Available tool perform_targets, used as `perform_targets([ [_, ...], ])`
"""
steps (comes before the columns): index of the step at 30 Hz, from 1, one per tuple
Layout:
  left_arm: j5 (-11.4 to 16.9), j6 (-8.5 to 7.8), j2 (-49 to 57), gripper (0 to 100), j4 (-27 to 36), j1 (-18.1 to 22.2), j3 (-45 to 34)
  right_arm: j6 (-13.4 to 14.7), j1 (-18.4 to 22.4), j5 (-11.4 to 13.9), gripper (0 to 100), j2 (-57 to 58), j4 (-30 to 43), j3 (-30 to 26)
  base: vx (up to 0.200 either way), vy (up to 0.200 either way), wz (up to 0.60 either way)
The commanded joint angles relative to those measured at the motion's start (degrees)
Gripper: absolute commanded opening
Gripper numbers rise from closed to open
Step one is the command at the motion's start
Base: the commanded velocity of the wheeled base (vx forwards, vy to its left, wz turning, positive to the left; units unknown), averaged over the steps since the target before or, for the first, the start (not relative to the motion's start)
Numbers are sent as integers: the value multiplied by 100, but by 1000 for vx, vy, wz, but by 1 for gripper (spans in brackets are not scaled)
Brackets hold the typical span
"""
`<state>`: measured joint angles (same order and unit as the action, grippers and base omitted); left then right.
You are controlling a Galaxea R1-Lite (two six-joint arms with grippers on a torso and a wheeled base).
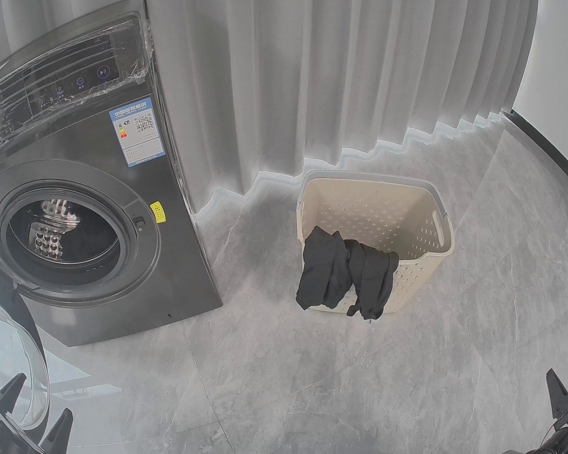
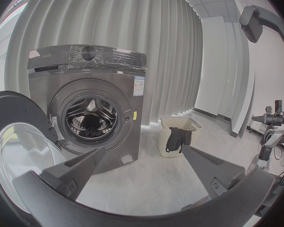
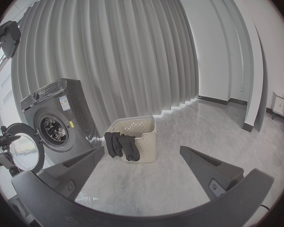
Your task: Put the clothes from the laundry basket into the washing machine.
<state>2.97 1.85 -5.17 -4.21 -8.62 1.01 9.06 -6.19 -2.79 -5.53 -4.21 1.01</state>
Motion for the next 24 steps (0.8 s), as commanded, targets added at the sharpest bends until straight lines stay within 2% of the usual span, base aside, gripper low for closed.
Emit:
perform_targets([
  [1,10,26,-19,100,-1,1,-101,0,-5,-2,100,-9,-1,-101,200,0,0],
  [8,10,8,-19,100,-1,1,-101,-9,-5,24,100,-9,-1,-101,0,0,0],
  [11,10,26,-19,100,-1,1,-101,0,-5,86,100,-9,-1,-101,0,0,-600],
  [24,10,26,-19,100,-1,1,-101,-9,-5,95,100,-9,-1,-101,0,0,0],
])
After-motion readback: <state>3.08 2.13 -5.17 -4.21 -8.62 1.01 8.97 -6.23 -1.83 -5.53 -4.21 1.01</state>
